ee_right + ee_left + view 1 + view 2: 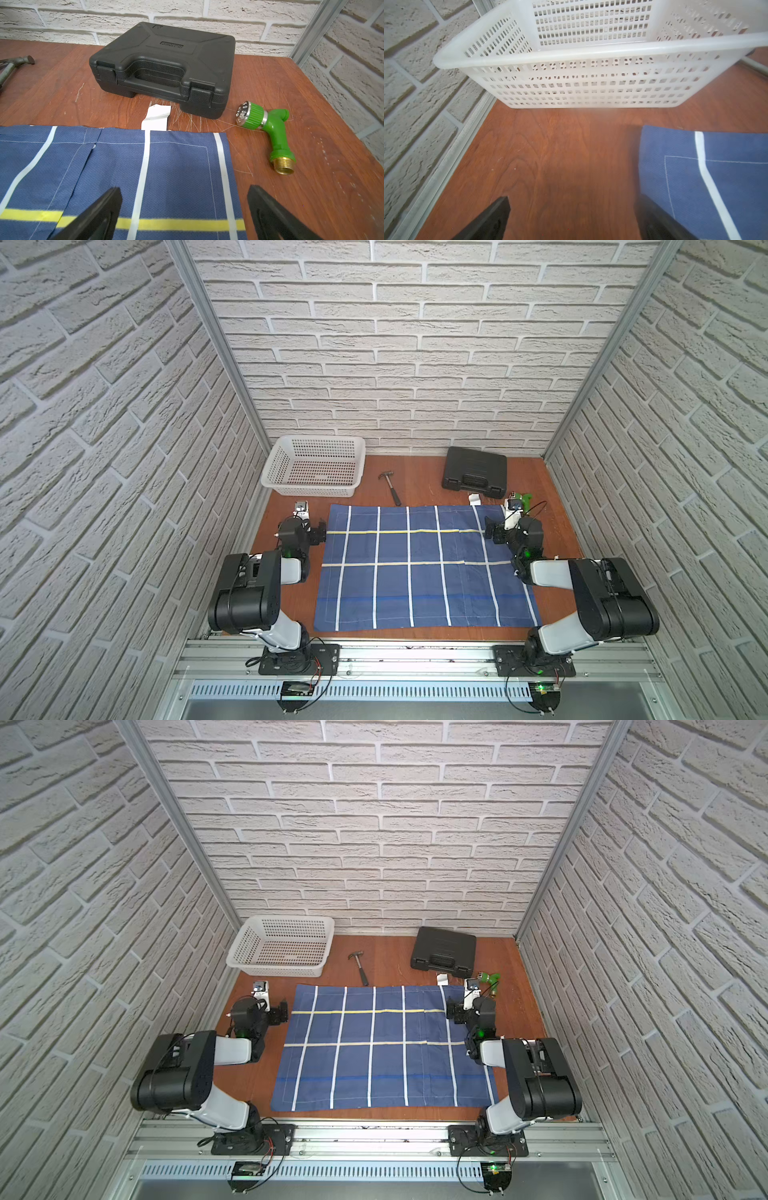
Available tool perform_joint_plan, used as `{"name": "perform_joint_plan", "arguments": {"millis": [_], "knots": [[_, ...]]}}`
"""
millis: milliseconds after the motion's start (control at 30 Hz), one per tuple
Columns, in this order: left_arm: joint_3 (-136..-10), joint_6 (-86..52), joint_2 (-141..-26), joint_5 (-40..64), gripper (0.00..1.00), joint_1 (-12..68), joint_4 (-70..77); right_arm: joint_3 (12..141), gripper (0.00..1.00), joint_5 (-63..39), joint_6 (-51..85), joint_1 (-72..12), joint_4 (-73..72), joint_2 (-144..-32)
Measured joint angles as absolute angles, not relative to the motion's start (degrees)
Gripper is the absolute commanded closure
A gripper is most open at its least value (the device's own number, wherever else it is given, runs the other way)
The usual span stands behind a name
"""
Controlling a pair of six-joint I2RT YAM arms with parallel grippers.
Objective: Roll up the pillowcase
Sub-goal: Fold the pillowcase at the center of the board.
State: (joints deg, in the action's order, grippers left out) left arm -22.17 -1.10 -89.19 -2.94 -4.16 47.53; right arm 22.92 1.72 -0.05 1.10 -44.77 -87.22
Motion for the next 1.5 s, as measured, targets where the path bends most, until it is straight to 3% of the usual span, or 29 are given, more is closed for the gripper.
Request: {"name": "perform_joint_plan", "arguments": {"millis": [667, 1100, 1400, 1500], "knots": [[-23.3, -1.0, -88.2, -1.1, 0.02, -4.2, 43.4, 23.2, 0.01, 1.4, -0.3, 1.1, -43.7, -87.0], [-41.6, -2.8, -66.7, 12.1, 0.02, -4.7, 3.2, 40.4, 0.01, -8.1, -1.9, 0.0, -4.5, -62.5], [-44.7, -11.5, -81.6, 21.8, 0.02, -5.5, -11.1, 47.4, 0.01, -11.7, -0.8, 2.0, 17.9, -68.4], [-47.4, -13.6, -86.4, 21.7, 0.07, -4.8, -12.1, 49.8, 0.02, -11.9, 0.3, 3.6, 20.6, -73.1]]}}
